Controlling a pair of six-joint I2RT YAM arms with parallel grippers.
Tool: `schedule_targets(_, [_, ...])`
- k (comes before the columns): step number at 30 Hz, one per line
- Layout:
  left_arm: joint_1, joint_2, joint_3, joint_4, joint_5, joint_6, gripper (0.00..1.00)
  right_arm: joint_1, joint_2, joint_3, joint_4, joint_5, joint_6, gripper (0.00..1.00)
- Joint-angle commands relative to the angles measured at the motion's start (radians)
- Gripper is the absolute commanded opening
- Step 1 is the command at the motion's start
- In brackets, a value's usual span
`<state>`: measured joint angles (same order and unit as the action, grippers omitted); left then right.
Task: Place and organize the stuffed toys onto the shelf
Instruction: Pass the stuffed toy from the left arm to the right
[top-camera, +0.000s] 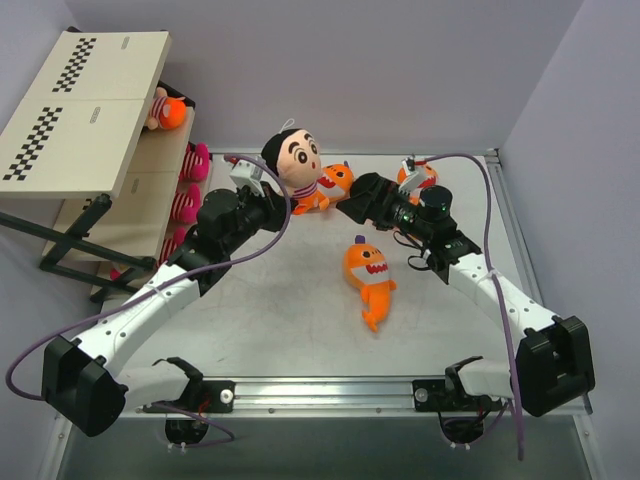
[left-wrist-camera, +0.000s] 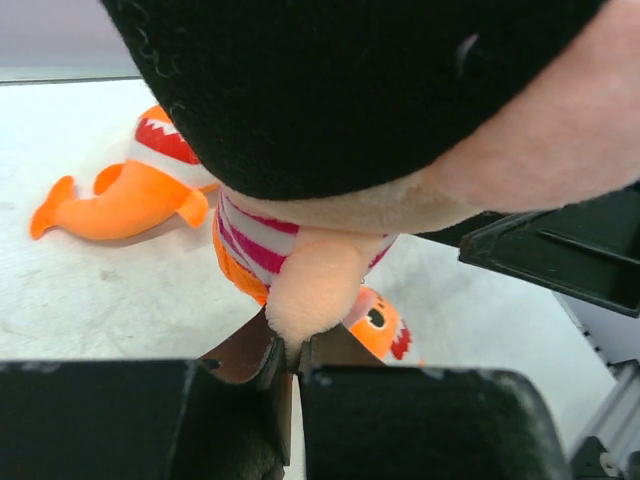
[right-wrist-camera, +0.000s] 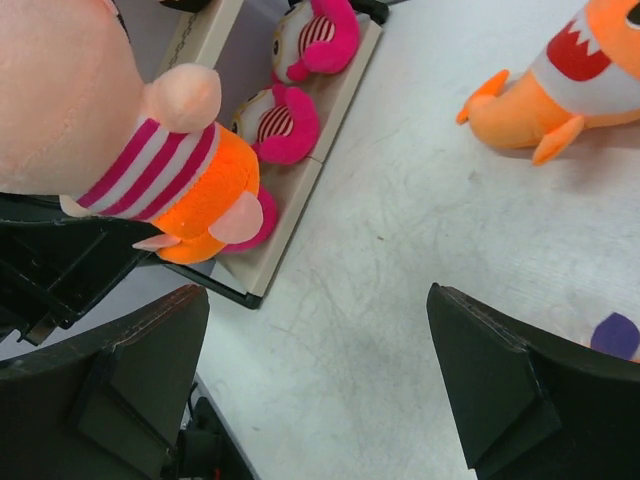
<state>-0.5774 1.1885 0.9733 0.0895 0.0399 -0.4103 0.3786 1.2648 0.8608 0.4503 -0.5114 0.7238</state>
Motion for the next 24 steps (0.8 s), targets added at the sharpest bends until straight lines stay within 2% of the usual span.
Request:
schedule_targets(1, [0.010,-0.032,0.039,0.101,0.067,-0.139,0.03,-0.001,0.001,-0.008,0.211,-0.052,0.017,0.95])
schedule_targets(8, [0.010,-0.030,0.008,0.151,0.129,-0.205,0.03,-0.001,0.030,-0.005,0.375,-0.140,0.002,0.93])
schedule_targets(24, [0.008,-0.020,-0.022,0.220,0.210,-0.243,0.03,-0.010,0.111,0.099,0.553,-0.288,0.016,0.88])
